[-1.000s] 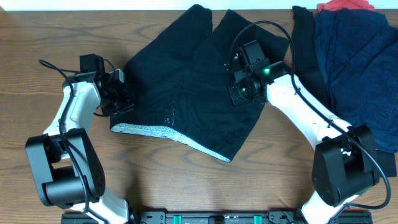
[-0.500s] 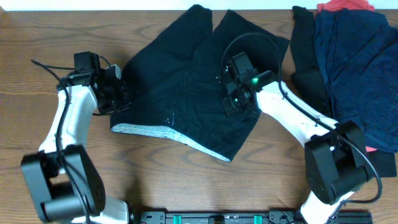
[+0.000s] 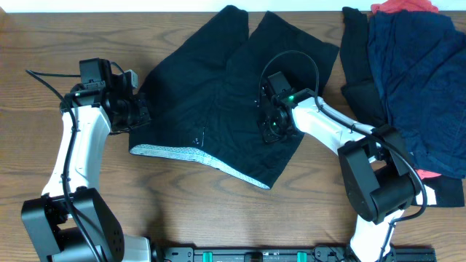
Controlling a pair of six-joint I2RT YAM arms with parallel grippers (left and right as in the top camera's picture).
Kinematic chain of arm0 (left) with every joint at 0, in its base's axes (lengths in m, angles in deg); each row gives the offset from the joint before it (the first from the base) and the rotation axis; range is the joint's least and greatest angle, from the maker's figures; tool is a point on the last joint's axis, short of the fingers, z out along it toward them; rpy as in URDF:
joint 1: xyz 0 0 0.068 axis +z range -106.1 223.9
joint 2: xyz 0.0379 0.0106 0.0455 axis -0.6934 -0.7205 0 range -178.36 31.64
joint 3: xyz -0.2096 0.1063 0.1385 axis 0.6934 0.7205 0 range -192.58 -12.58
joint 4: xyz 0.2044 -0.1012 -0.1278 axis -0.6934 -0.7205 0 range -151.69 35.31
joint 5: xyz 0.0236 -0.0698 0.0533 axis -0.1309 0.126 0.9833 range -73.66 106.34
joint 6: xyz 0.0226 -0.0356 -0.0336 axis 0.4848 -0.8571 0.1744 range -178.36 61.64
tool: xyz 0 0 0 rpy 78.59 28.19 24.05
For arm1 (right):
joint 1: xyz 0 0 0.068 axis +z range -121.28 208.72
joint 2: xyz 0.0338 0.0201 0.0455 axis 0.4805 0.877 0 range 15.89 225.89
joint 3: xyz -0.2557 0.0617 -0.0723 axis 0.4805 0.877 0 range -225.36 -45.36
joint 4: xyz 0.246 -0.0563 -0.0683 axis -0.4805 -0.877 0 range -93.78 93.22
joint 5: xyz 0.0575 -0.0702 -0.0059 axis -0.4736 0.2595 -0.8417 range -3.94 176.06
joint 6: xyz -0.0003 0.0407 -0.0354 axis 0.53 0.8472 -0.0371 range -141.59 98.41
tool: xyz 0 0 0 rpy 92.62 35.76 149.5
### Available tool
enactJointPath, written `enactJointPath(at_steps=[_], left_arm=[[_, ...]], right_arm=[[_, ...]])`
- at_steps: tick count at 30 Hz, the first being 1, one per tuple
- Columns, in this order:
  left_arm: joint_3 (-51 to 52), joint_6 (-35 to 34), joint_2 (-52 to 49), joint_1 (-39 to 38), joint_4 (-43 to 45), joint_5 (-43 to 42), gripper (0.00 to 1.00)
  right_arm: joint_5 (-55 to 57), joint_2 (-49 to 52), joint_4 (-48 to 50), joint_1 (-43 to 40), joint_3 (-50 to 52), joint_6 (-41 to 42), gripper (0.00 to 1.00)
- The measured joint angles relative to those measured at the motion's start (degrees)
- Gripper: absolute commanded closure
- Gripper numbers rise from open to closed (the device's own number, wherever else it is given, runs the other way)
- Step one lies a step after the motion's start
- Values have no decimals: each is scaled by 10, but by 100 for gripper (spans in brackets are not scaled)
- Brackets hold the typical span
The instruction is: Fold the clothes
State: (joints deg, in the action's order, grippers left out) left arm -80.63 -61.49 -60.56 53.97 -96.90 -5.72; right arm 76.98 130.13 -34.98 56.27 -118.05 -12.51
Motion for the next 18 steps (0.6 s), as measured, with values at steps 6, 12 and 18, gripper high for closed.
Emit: enactJointPath(at_steps=[6, 12, 18], left_arm=[[0, 0, 0, 0, 1, 0, 83], [0, 2, 0, 0, 13, 1, 74], [0, 1, 0, 0, 49, 2, 69]], right_arm=[[-16, 13, -13, -17, -14, 24, 99], [-64, 26, -9, -84, -24, 43, 97], [-121, 35, -20, -188, -26, 40, 97]])
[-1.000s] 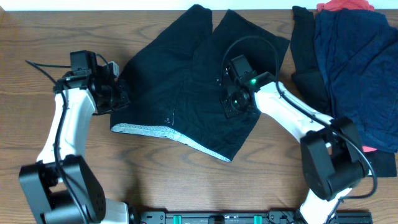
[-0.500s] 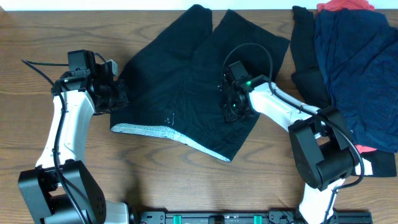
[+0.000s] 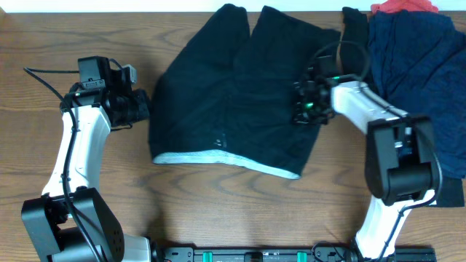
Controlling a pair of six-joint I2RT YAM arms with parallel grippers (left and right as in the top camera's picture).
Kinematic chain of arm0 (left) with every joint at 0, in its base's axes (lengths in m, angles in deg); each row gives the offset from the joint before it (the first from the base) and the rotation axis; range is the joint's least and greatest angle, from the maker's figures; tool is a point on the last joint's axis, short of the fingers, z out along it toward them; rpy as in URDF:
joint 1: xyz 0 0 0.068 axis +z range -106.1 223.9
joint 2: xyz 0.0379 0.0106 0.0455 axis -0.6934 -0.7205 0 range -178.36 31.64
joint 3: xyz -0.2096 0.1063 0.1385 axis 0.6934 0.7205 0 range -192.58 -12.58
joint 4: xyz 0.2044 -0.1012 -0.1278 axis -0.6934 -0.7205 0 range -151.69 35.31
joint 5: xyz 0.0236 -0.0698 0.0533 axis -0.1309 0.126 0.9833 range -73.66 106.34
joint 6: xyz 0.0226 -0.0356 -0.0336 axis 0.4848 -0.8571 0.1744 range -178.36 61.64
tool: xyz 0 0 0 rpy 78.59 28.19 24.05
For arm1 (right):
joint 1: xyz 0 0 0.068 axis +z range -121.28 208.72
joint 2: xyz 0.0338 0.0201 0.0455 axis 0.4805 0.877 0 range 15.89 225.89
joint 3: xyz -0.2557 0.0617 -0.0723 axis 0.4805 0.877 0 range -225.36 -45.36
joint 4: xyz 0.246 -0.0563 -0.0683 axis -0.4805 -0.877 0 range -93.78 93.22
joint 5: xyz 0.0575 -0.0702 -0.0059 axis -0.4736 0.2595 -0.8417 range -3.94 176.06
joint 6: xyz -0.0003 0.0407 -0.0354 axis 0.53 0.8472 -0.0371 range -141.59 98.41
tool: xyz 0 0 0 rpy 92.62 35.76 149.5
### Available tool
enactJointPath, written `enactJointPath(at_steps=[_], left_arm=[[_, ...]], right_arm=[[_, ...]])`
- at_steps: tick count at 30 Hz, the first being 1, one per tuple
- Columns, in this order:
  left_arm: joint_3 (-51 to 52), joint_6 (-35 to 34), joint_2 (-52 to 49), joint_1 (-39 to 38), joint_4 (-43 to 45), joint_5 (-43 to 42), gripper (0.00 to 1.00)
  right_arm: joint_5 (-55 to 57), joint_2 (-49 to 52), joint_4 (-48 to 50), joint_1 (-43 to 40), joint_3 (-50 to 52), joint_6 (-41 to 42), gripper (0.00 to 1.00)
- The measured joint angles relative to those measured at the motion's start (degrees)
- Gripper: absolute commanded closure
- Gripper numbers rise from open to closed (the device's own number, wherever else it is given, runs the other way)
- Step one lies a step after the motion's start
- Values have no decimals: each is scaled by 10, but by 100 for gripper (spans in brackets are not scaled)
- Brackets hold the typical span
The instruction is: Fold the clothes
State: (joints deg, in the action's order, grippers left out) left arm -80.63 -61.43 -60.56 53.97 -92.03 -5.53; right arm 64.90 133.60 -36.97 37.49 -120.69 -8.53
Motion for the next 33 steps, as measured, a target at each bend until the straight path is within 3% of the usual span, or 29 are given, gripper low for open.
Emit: enactJointPath(at_steps=[3, 5, 6, 9, 14, 19, 22, 26, 33], left_arm=[[0, -8, 0, 0, 39, 1, 67], [0, -17, 0, 0, 63, 0, 66], [0, -24, 0, 0, 75, 1, 66], [0, -34, 0, -2, 94, 2, 65], [-29, -44, -19, -13, 102, 2, 62], [-88, -45, -77, -35, 128, 2, 56], [-109, -41, -123, -51, 144, 6, 43], [-112, -26, -179, -70, 159, 23, 28], [-112, 16, -229, -92, 163, 41, 21]], right_arm=[[-35, 3, -10, -30, 0, -25, 89], [-49, 2, -15, -32, 0, -47, 77], [-52, -4, -18, -28, 1, -65, 61], [-46, -33, -35, -12, 9, -92, 30], [-40, -155, -46, 20, 11, -126, 2], [-35, -288, -55, 26, 6, -138, 1], [-22, -340, -72, 26, 3, -138, 1], [5, -366, -99, 26, 3, -139, 1], [30, -365, -118, 26, 4, -140, 1]])
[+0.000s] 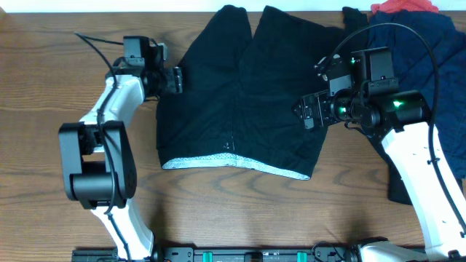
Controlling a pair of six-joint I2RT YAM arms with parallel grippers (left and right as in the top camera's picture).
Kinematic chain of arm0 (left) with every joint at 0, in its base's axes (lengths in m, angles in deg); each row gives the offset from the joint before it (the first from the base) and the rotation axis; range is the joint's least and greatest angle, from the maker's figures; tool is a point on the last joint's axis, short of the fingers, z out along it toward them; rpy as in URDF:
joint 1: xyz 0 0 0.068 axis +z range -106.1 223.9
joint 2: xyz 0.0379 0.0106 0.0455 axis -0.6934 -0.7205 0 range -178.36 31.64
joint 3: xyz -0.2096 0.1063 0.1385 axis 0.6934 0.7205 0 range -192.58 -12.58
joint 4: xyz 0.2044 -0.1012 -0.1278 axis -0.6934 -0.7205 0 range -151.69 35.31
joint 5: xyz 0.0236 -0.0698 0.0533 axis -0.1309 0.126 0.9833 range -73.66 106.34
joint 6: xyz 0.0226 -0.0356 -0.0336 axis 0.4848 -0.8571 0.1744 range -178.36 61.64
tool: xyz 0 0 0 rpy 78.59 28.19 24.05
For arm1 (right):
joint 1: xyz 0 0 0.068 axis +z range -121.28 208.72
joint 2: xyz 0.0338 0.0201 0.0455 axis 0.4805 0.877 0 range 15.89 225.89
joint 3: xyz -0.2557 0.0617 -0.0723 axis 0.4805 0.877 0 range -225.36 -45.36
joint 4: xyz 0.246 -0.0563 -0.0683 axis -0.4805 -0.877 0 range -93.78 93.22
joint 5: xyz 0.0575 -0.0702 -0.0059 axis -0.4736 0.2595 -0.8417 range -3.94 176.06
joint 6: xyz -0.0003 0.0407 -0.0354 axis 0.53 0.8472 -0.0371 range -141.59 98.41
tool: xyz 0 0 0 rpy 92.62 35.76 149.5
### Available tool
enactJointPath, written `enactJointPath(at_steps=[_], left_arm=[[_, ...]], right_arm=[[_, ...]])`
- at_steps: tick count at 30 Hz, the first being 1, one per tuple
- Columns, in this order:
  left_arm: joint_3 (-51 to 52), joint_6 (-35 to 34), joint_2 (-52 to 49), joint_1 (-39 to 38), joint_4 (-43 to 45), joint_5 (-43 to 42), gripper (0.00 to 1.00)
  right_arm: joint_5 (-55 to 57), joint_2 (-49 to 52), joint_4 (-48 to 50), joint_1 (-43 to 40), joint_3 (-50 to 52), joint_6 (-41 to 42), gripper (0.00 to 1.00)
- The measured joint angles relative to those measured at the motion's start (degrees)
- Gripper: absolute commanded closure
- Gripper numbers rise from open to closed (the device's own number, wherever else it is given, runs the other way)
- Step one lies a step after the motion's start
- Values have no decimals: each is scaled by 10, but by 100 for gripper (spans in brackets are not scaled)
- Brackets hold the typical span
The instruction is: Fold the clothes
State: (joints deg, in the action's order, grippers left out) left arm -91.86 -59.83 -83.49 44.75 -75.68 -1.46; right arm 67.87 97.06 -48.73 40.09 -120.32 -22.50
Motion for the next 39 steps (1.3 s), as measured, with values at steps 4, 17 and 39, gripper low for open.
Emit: enactJointPath(at_steps=[4, 17, 39], left_arm=[[0, 21, -6, -2, 11, 3, 21], [0, 54, -36, -2, 21, 37, 21], [2, 78, -37, -34, 20, 41, 93]], right_arm=[[2, 0, 1, 0, 0, 0, 1], [3, 0, 4, 0, 0, 0, 1], [3, 0, -8, 0, 0, 0, 1]])
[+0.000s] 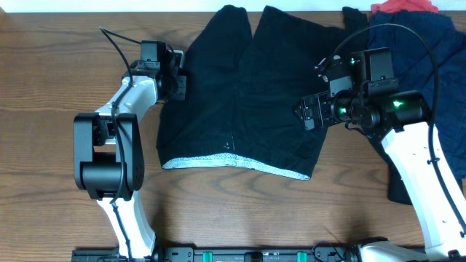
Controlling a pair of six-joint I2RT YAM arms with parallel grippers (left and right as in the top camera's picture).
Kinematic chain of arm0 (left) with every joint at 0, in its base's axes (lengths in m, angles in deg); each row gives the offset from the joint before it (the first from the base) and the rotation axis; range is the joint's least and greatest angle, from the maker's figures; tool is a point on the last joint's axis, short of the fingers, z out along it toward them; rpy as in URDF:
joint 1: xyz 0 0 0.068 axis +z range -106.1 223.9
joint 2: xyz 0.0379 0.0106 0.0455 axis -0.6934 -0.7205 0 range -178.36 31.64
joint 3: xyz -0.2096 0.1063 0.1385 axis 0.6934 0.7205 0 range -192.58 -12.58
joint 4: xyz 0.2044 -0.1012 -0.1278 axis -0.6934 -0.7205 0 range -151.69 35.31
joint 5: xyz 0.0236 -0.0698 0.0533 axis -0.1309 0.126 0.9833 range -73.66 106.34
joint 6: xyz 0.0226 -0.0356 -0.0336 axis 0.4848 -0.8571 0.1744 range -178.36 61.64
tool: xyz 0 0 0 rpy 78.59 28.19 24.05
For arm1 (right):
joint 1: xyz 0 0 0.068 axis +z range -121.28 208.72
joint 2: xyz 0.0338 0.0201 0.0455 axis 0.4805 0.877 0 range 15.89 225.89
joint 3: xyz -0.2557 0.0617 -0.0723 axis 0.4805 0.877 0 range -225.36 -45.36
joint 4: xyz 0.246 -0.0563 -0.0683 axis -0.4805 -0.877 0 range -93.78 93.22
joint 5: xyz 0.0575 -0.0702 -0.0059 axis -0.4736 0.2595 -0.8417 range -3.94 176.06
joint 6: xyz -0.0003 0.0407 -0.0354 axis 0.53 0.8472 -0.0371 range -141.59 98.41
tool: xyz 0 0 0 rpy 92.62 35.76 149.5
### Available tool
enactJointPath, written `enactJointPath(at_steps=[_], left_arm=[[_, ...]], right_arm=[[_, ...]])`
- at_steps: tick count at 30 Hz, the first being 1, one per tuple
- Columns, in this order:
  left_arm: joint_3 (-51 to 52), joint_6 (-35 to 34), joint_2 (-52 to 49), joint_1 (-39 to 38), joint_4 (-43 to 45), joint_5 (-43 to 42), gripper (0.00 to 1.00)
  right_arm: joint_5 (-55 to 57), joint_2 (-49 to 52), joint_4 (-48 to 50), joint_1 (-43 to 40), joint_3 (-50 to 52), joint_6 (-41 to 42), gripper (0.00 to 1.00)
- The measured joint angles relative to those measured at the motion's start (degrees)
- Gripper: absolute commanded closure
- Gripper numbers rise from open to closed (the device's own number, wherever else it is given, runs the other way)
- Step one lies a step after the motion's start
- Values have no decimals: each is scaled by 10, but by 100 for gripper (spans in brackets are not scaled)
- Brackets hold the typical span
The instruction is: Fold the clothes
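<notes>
Black shorts (240,87) lie spread flat on the wooden table, legs toward the back. The waistband with its pale lining (233,159) faces the front. My left gripper (178,86) sits at the shorts' upper left edge, touching or just over the cloth; whether it is open or shut is not visible. My right gripper (306,115) hovers raised over the right edge of the shorts. Its jaws look apart and no cloth hangs from them.
A pile of clothes fills the back right corner: a dark blue garment (419,65), a black one (357,51) and a red one (404,6). A black rail (255,255) runs along the front edge.
My left gripper has shifted slightly to the right and forward along the shorts' left edge. The right arm and the shorts have not visibly moved.
The shorts lay skewed, with my left gripper at their left corner and my right gripper on the right leg. Then they lay straighter, the right gripper at their right edge. Afterwards the right arm was raised and the left gripper stood at the upper left edge, where it remains.
</notes>
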State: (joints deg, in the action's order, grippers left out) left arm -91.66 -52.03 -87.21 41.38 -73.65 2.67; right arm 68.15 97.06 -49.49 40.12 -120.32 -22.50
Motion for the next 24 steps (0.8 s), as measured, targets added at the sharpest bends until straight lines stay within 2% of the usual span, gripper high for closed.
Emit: enactJointPath(at_steps=[5, 9, 17, 24], left_arm=[[0, -37, 0, 1, -16, 35, 94], [0, -85, 0, 12, -67, 53, 94], [0, -262, 21, 101, -252, 62, 94], [1, -326, 40, 167, -372, 19, 94]], right_arm=[[0, 0, -2, 0, 0, 0, 1], [0, 5, -1, 0, 0, 0, 1], [-3, 65, 5, 2, 0, 0, 1], [-9, 149, 62, 19, 0, 9, 1]])
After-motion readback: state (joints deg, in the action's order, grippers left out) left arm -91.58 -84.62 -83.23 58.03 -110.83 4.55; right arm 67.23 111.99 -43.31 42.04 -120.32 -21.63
